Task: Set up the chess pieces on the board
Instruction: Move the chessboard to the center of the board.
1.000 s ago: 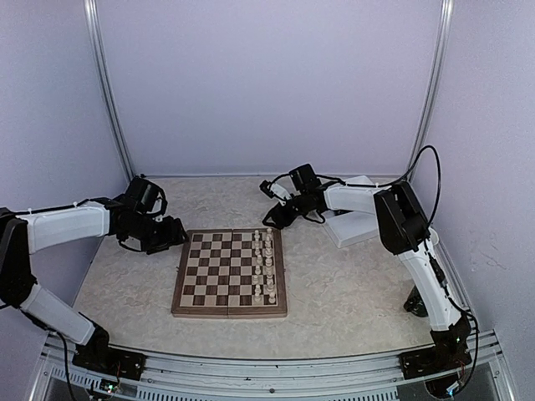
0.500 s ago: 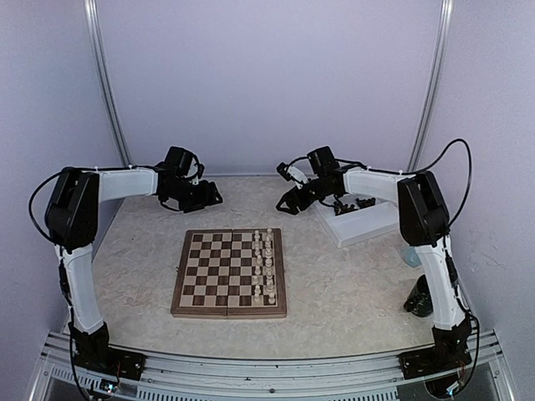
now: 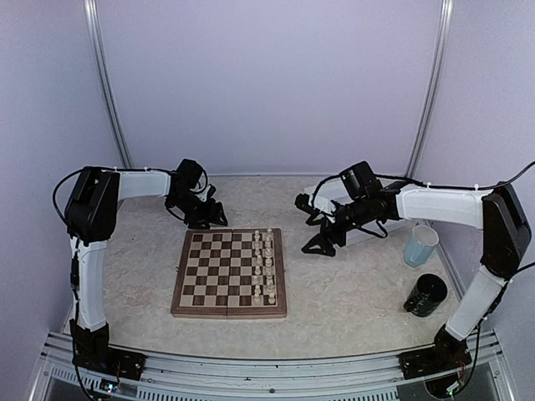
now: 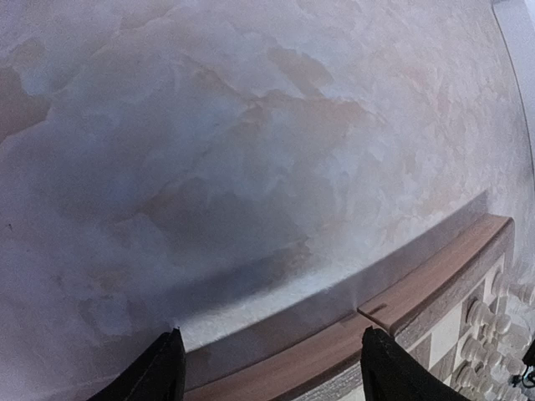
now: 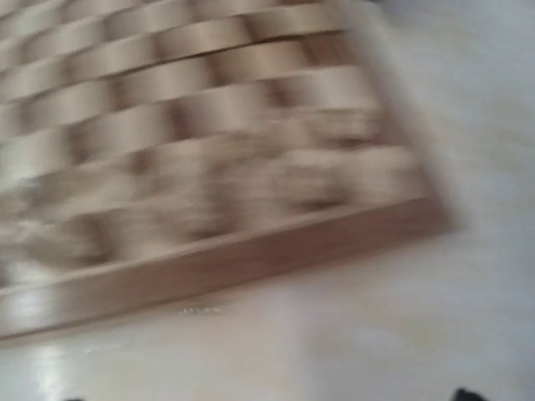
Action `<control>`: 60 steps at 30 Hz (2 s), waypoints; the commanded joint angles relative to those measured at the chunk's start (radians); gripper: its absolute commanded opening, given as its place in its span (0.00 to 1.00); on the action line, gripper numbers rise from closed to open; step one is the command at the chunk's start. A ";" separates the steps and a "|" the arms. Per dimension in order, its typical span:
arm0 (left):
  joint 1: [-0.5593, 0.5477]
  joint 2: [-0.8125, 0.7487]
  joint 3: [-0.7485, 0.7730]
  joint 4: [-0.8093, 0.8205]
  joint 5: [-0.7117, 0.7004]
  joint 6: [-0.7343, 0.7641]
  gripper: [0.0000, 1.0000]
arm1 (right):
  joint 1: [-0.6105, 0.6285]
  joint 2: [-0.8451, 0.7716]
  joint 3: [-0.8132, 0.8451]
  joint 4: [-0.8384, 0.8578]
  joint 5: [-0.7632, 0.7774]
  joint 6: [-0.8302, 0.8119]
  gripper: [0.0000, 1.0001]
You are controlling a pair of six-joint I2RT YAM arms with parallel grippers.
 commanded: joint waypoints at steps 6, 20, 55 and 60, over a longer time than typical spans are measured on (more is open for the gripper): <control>0.001 -0.102 -0.211 -0.075 0.064 0.034 0.69 | 0.275 -0.085 -0.224 -0.088 0.116 -0.192 0.99; -0.033 -0.483 -0.745 0.116 0.038 -0.106 0.69 | 0.337 -0.079 -0.355 0.062 0.423 -0.104 0.99; -0.306 -1.055 -0.896 -0.286 -0.086 -0.333 0.69 | 0.114 0.293 0.045 0.156 0.338 0.015 0.94; -0.305 -1.032 -0.692 -0.299 -0.224 -0.252 0.69 | 0.056 0.294 0.124 0.085 0.278 0.025 0.94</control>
